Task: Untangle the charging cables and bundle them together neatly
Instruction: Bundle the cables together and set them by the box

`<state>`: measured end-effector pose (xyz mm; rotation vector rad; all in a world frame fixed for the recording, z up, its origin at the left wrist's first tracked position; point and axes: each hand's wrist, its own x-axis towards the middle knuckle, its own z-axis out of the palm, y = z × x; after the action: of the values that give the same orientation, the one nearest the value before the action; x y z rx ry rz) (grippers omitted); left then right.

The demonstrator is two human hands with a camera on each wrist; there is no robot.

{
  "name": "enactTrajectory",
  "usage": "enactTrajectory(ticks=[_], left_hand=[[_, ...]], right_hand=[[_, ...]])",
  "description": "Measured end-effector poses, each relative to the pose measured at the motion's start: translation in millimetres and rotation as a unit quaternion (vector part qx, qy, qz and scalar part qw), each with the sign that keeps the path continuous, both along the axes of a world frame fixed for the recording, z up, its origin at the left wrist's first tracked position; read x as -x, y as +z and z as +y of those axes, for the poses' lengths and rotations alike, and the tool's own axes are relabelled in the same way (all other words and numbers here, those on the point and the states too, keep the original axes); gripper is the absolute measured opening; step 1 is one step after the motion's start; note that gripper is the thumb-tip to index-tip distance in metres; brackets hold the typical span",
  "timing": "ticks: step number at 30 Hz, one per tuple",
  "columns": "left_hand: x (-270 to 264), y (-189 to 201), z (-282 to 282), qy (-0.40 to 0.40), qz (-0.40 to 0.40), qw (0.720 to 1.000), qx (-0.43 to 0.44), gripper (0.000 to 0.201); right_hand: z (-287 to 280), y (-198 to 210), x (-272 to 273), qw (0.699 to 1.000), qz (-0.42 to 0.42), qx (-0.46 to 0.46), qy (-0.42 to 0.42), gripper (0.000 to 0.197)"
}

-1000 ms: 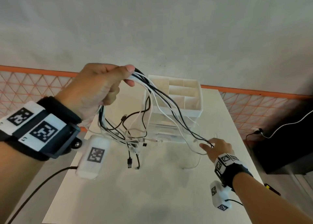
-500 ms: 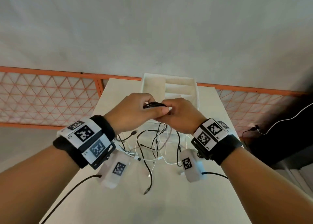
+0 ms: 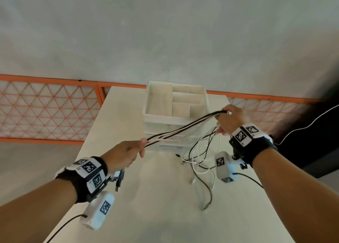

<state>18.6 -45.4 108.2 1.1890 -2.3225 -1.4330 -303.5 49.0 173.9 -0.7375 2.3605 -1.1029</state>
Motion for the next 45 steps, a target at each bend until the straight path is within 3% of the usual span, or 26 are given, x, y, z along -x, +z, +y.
enactTrajectory(ticks=[3,6,9,12,15,19,21,24,26,28,30,32,37,39,41,43,45], left_hand=[[18,18,1,0.015,0.044,0.999,-0.026,0.069],[31,39,2,0.003,0.057,0.998,-0.001,0.061],[36,50,1,0.002,0.039,0.999,0.033,0.055],[36,46,2,0.002,0.012,0.999,0.033,0.049],[29,28,9,-0.027,-0.046,0.998,0.016,0.042],[19,5,23,-0.076,-0.140,0.986,0.042,0.037],[20,-2,27,-0.087,-0.154,0.983,0.056,0.036],[26,-2,25,-0.092,-0.154,0.981,0.079,0.036],[30,4,23,-0.113,-0.157,0.977,0.086,0.037],[36,14,24,-0.142,-0.147,0.974,0.093,0.030],[41,27,30,-0.156,-0.095,0.978,0.097,0.013],[41,34,34,-0.138,-0.022,0.986,0.089,0.019],[8,27,33,-0.041,0.049,0.997,0.042,0.042],[-8,14,35,0.000,0.090,0.995,-0.032,0.059],[-16,5,42,0.067,0.205,0.957,-0.195,0.079],[-14,-1,48,0.113,0.305,0.877,-0.354,0.093],[-9,4,50,0.157,0.340,0.838,-0.397,0.088]], right_hand=[[-12,23,9,0.994,0.070,0.082,-0.032,0.023],[-17,44,16,0.972,0.158,0.168,-0.050,0.015],[-13,43,24,0.961,0.171,0.211,-0.046,0.008],[2,7,33,0.976,0.179,0.122,-0.024,0.015],[29,-56,29,0.987,0.155,-0.022,0.029,0.018],[68,-134,11,0.965,0.102,-0.215,0.111,0.025],[75,-142,1,0.948,0.068,-0.269,0.153,0.038],[66,-119,-15,0.913,0.131,-0.321,0.213,0.065],[56,-91,-32,0.921,0.158,-0.272,0.231,0.062],[46,-63,-59,0.932,0.109,-0.169,0.303,0.062],[38,-45,-91,0.916,0.041,-0.090,0.389,0.069],[31,-38,-117,0.897,0.038,-0.043,0.437,0.063],[26,-36,-133,0.927,-0.018,0.048,0.371,0.039],[28,-36,-130,0.936,-0.032,0.084,0.341,0.035],[28,-37,-130,0.936,-0.062,0.107,0.329,0.031],[28,-40,-130,0.930,-0.115,0.129,0.325,0.026],[30,-42,-133,0.917,-0.152,0.154,0.336,0.022]])
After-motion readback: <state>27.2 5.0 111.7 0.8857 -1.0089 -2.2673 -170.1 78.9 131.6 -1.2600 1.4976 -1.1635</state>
